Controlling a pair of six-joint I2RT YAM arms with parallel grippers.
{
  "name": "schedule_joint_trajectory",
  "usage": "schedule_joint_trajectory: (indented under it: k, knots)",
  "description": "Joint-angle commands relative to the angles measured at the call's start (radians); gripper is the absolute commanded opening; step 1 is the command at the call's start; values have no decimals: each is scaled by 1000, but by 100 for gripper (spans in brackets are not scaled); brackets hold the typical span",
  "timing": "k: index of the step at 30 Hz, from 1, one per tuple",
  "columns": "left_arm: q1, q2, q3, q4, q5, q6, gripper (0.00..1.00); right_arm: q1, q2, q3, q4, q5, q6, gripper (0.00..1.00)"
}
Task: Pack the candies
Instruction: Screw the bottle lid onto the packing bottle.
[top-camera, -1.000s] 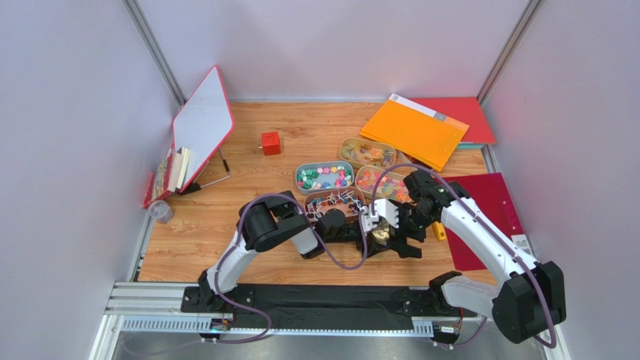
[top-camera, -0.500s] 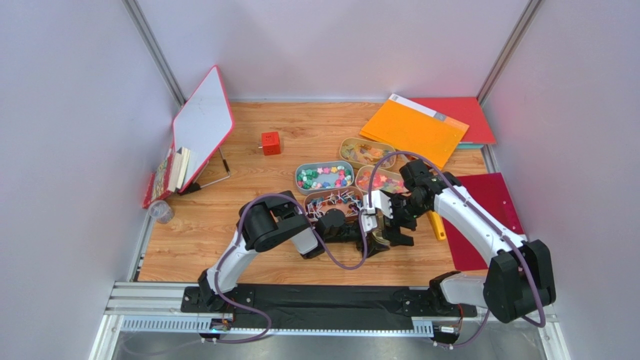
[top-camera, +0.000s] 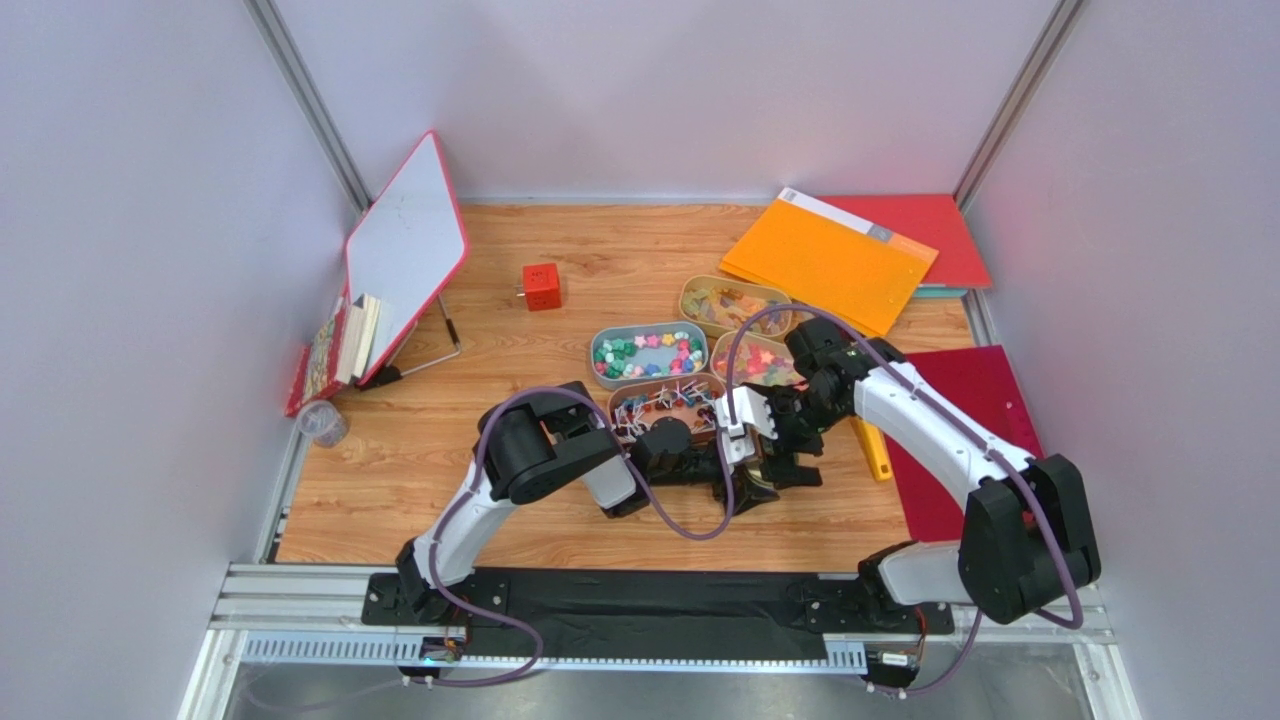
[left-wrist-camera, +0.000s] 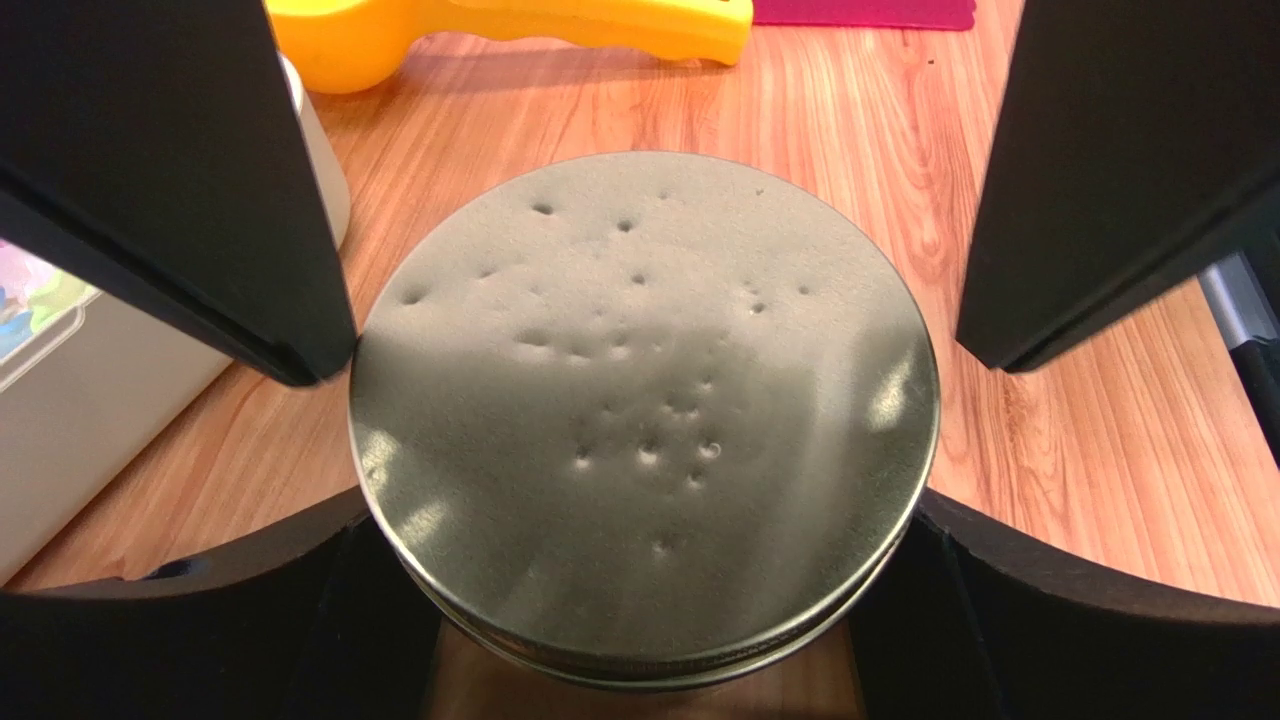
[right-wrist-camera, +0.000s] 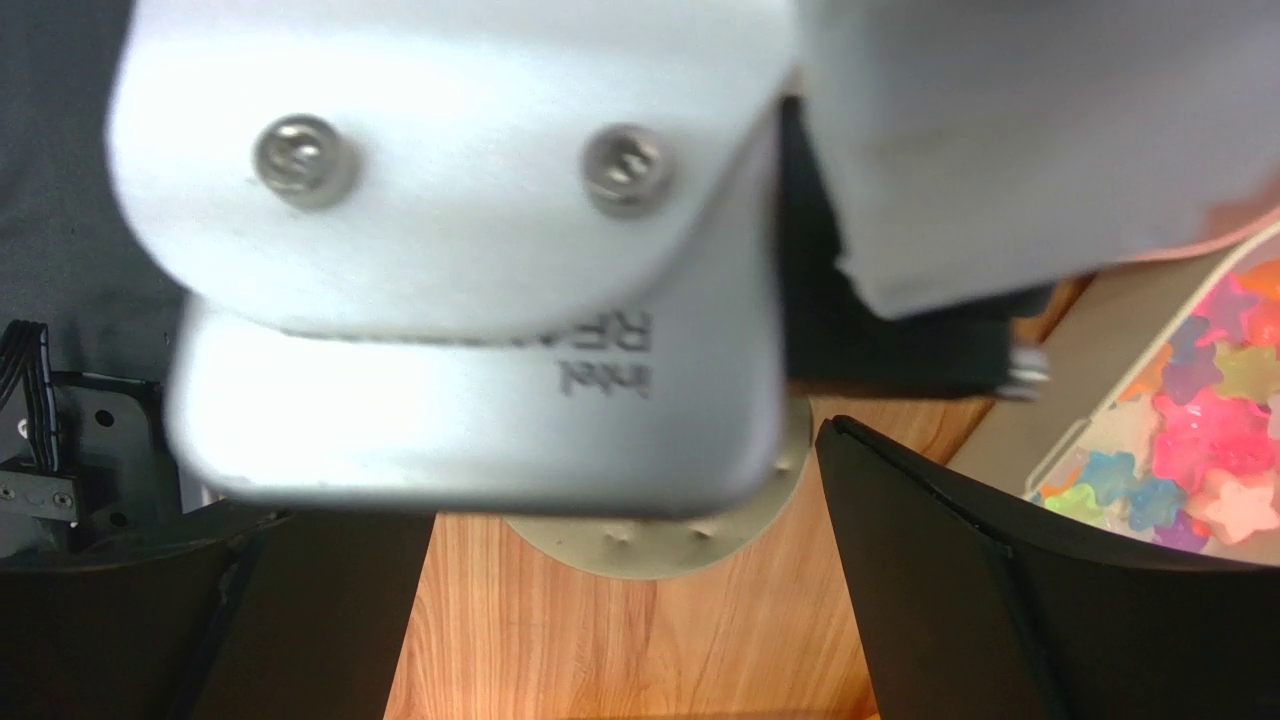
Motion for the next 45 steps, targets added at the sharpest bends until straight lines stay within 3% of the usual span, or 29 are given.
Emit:
schedule_joint_trajectory:
  k: [1,8,15,25,38,42,43,45]
  knots:
    - [28,134,-68,-501,-91,34,0,22,-23,-35,16,-3,-49,100]
    - [28,139,-64,-504,-94,36,0,31,-23,-65,62,20,-9,100]
    - [28,140,-61,-510,-100,39,0,33,-33,-88,96,55,29,88]
    - [28,146,-53,-521,-118,38,0,37,-77,-159,104,99,158,81]
    - [27,152,-42,-536,-132,44,0,51,-141,-210,96,124,292,81]
    - [27,152,-31,-564,-117,54,0,51,-155,-204,107,141,287,86]
    - [27,149,-25,-570,-106,60,7,49,-155,-196,110,145,285,88]
    - [27,145,-21,-587,-94,64,36,51,-151,-178,108,147,270,92]
